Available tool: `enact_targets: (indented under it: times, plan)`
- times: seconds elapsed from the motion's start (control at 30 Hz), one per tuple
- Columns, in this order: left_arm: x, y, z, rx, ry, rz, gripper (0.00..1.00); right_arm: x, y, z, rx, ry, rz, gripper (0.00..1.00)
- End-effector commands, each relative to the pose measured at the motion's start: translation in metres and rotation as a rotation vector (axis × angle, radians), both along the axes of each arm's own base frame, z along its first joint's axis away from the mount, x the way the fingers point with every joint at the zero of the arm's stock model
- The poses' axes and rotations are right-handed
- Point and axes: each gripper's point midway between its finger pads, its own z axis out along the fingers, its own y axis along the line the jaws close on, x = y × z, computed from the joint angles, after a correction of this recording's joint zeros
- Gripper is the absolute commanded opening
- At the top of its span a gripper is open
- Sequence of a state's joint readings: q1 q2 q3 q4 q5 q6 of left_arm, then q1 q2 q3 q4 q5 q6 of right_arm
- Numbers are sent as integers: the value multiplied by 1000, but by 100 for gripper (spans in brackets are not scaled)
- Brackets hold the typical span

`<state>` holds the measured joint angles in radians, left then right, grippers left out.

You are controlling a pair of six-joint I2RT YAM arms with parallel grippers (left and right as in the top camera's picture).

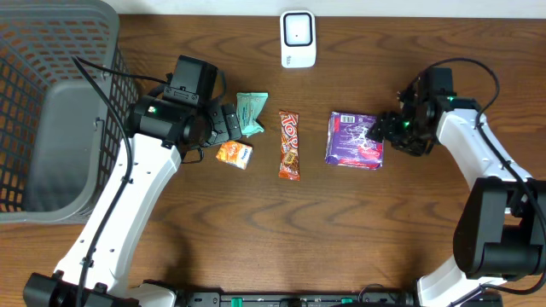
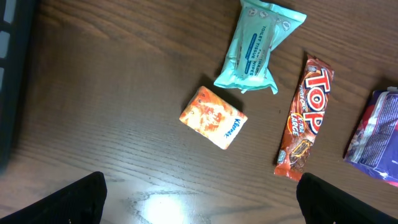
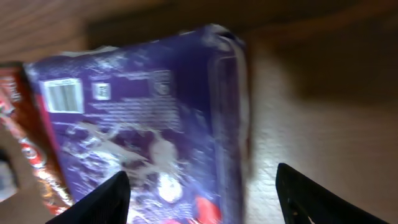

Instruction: Scan the item barcode

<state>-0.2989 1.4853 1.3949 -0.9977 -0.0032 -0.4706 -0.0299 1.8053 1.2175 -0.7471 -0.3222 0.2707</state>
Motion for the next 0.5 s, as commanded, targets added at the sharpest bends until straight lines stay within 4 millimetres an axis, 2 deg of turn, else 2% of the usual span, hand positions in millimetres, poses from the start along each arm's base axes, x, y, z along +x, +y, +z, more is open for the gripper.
enact_targets:
  times: [0.0, 0.17, 0.33, 0.47]
  plan:
    - [2, 2, 1, 11, -4, -3, 98, 1, 28, 6, 119, -39, 75, 71]
    - [2, 2, 1, 11, -4, -3, 98, 16, 50, 18, 190, -132, 142, 70]
    - [2, 2, 1, 11, -4, -3, 98, 26, 61, 41, 250, -200, 214, 68]
    - [2, 2, 1, 11, -4, -3, 98, 32, 59, 59, 231, -211, 229, 66]
